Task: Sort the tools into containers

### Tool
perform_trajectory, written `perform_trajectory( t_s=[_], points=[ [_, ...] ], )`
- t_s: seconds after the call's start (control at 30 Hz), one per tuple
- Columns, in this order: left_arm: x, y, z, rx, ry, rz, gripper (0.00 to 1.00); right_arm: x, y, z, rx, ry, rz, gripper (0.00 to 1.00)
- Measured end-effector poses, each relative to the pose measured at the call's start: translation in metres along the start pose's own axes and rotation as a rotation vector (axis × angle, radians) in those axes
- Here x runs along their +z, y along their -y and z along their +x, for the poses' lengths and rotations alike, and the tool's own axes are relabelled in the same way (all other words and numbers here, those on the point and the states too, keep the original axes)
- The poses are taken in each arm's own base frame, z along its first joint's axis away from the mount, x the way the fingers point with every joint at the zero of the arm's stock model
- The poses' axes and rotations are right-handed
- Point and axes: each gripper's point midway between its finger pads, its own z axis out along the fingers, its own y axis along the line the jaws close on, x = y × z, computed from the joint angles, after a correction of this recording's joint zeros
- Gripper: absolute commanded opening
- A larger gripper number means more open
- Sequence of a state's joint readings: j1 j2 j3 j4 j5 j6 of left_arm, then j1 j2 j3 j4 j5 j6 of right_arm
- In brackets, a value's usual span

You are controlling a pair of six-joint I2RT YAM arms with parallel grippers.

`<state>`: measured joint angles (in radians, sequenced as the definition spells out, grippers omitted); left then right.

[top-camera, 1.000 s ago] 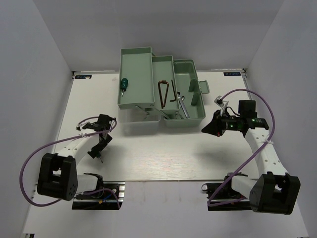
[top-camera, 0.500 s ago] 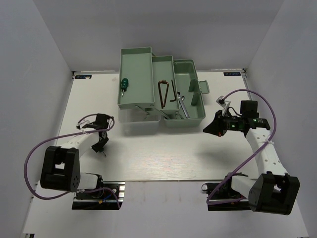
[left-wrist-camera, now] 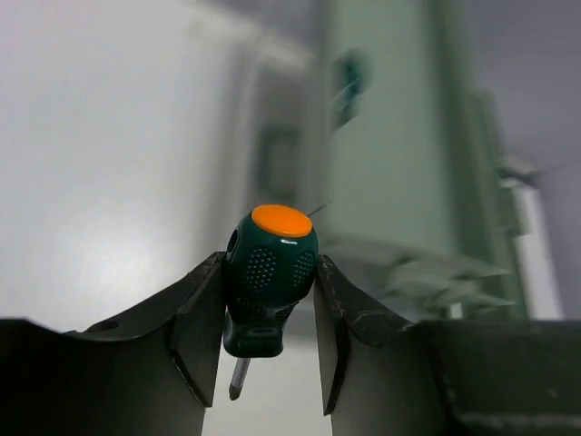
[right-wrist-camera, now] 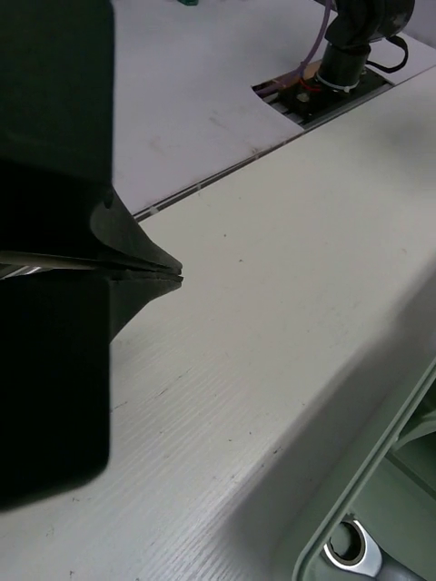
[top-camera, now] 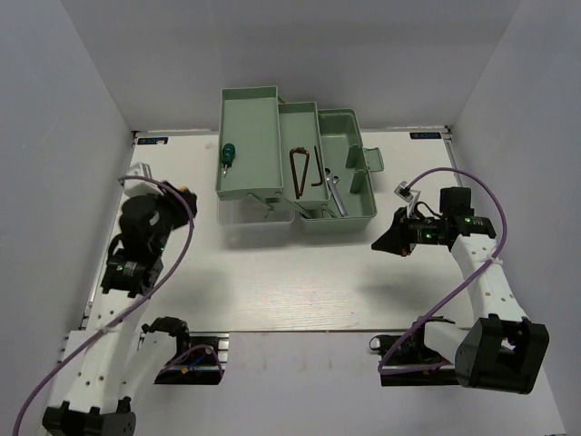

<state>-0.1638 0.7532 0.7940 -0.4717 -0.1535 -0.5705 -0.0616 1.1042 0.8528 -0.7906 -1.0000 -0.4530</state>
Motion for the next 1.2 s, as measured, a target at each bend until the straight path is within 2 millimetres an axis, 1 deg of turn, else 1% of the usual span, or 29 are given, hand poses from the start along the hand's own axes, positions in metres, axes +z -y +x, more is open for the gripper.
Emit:
perform_trajectory(
  t_s=[0.07, 0.1, 0.13, 0.17, 0.2, 0.23, 0.27, 0.3, 0.33, 0.37, 0.4, 0.43, 0.5, 0.57, 0.63, 0.67, 0.73, 0.77, 0.8, 0.83, 0.87, 0.9, 0.97, 1.0, 1.07, 1.1, 1.13, 1.17, 1.2],
  points=[
    [-0.023, 0.041, -0.05, 0.035, 0.13, 0.162, 0.0, 0.0, 0.001, 0.001, 0.002, -0.004, 0.009, 0.0],
    [-0.032, 0.058, -0.069, 0.053, 0.175, 0.229, 0.0, 0.0, 0.002, 0.001, 0.005, -0.005, 0.012, 0.0],
    [-0.041, 0.079, -0.085, 0.075, 0.212, 0.314, 0.0, 0.0, 0.003, 0.001, 0.007, -0.007, 0.018, 0.0],
    [-0.045, 0.098, -0.097, 0.1, 0.232, 0.392, 0.0, 0.0, 0.004, 0.001, 0.01, -0.008, 0.023, 0.0],
    [-0.046, 0.114, -0.105, 0.12, 0.238, 0.457, 0.0, 0.0, 0.004, 0.002, 0.014, -0.008, 0.028, 0.0],
    [-0.042, 0.131, -0.109, 0.143, 0.226, 0.526, 0.0, 0.0, 0.005, 0.004, 0.017, -0.009, 0.031, 0.08],
    [-0.035, 0.148, -0.11, 0.167, 0.2, 0.595, 0.0, 0.0, 0.005, 0.006, 0.026, -0.012, 0.036, 0.37],
    [-0.023, 0.161, -0.109, 0.183, 0.16, 0.638, 0.01, 0.001, 0.005, 0.008, 0.037, -0.016, 0.039, 0.47],
    [-0.007, 0.176, -0.108, 0.202, 0.122, 0.695, 0.03, 0.001, 0.005, 0.009, 0.036, -0.018, 0.043, 0.55],
    [0.009, 0.188, -0.106, 0.215, 0.085, 0.735, 0.03, 0.001, 0.006, 0.01, 0.031, -0.022, 0.046, 0.65],
    [0.031, 0.195, -0.1, 0.224, 0.037, 0.756, 0.04, 0.002, 0.006, 0.01, 0.026, -0.025, 0.048, 0.69],
    [0.054, 0.198, -0.09, 0.228, -0.014, 0.761, 0.06, 0.002, 0.007, 0.011, 0.013, -0.028, 0.049, 0.7],
    [0.091, 0.197, -0.07, 0.234, -0.108, 0.751, 0.06, 0.003, 0.007, 0.012, -0.003, -0.039, 0.054, 0.72],
    [0.123, 0.191, -0.051, 0.237, -0.184, 0.72, 0.11, 0.004, 0.008, 0.013, -0.018, -0.05, 0.061, 0.72],
    [0.144, 0.184, -0.036, 0.235, -0.238, 0.689, 0.2, 0.007, 0.009, 0.01, -0.034, -0.064, 0.064, 0.72],
    [0.151, 0.179, -0.029, 0.235, -0.263, 0.672, 0.37, 0.008, 0.009, 0.008, -0.045, -0.074, 0.067, 0.74],
    [0.156, 0.173, -0.019, 0.237, -0.298, 0.652, 0.56, 0.015, 0.005, -0.001, -0.075, -0.093, 0.045, 0.76],
    [0.157, 0.172, -0.016, 0.24, -0.309, 0.647, 0.73, 0.018, 0.004, -0.007, -0.097, -0.101, 0.035, 0.77],
    [0.158, 0.172, -0.017, 0.249, -0.309, 0.648, 0.8, 0.023, 0.001, -0.014, -0.125, -0.111, 0.021, 0.77],
    [0.158, 0.173, -0.018, 0.253, -0.306, 0.652, 0.82, 0.028, -0.002, -0.021, -0.157, -0.121, 0.009, 0.78],
    [0.156, 0.175, -0.021, 0.255, -0.302, 0.657, 0.92, 0.034, -0.005, -0.028, -0.199, -0.129, -0.01, 0.78],
    [0.155, 0.179, -0.027, 0.26, -0.29, 0.665, 0.95, 0.041, -0.01, -0.033, -0.246, -0.143, -0.031, 0.78],
    [0.15, 0.19, -0.044, 0.27, -0.255, 0.685, 0.99, 0.055, -0.018, -0.044, -0.352, -0.168, -0.077, 0.78],
    [0.146, 0.196, -0.054, 0.275, -0.231, 0.698, 0.99, 0.063, -0.022, -0.048, -0.413, -0.181, -0.106, 0.8],
    [0.131, 0.209, -0.079, 0.286, -0.167, 0.728, 0.99, 0.079, -0.029, -0.054, -0.546, -0.214, -0.156, 0.8],
    [0.123, 0.211, -0.09, 0.29, -0.135, 0.718, 0.83, 0.088, -0.033, -0.056, -0.631, -0.231, -0.186, 0.78],
    [0.11, 0.211, -0.101, 0.288, -0.103, 0.698, 0.5, 0.097, -0.034, -0.057, -0.711, -0.25, -0.205, 0.76],
    [0.094, 0.209, -0.115, 0.285, -0.059, 0.671, 0.16, 0.107, -0.036, -0.057, -0.784, -0.276, -0.226, 0.71],
    [0.078, 0.205, -0.13, 0.286, -0.005, 0.636, 0.0, 0.116, -0.037, -0.059, -0.849, -0.295, -0.244, 0.69]
  ],
)
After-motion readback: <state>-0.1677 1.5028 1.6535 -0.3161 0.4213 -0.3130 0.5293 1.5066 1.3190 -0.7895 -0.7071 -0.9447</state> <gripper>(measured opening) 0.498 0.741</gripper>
